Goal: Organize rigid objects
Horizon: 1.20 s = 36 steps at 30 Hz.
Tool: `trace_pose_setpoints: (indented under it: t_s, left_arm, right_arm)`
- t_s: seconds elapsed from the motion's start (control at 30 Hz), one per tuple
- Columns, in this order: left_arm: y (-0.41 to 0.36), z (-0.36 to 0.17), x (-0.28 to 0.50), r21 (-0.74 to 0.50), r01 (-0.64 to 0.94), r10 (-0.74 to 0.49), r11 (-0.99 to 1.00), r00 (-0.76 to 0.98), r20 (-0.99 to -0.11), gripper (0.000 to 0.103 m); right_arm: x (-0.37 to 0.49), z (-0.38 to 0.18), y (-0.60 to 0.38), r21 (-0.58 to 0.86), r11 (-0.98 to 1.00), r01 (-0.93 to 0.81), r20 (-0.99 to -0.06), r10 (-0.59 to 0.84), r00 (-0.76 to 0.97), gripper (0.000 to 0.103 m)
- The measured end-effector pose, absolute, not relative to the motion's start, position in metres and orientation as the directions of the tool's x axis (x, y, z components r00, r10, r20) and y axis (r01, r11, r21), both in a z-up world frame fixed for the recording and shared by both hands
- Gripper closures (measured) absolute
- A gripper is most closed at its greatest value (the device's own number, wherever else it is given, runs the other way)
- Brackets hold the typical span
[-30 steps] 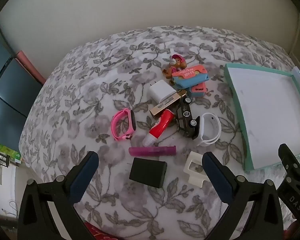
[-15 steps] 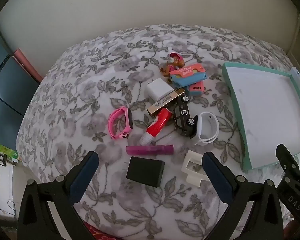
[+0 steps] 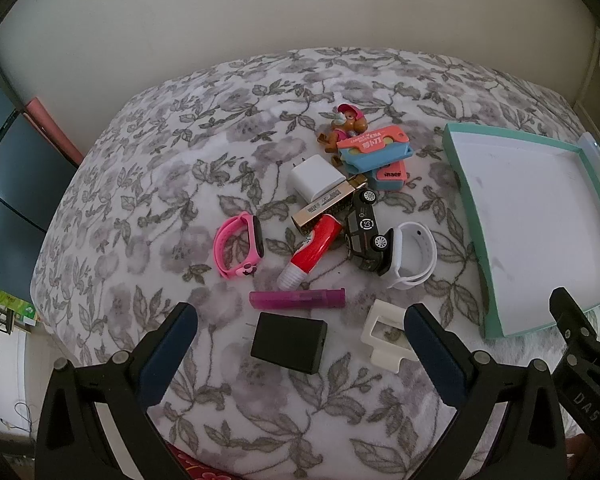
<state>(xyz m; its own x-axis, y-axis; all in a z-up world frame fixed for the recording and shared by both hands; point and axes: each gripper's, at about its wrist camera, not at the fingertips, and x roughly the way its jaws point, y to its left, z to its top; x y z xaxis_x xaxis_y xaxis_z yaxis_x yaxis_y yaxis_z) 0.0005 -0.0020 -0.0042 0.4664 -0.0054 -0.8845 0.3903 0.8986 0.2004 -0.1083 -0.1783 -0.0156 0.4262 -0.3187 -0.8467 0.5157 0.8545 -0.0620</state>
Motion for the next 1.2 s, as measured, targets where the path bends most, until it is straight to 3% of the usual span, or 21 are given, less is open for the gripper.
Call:
trace_pose_setpoints:
  t_s: [1.2]
  left_arm:
    - [-0.0022,-0.0041,0.0006,0.199,0.388,-0.005,0.900,0.465,-0.885,0.000]
  right_arm:
    - [-0.1063,-0.0155,-0.1765,-0.077,0.861,0.502,-0.847,-0.322,0.423,0.000]
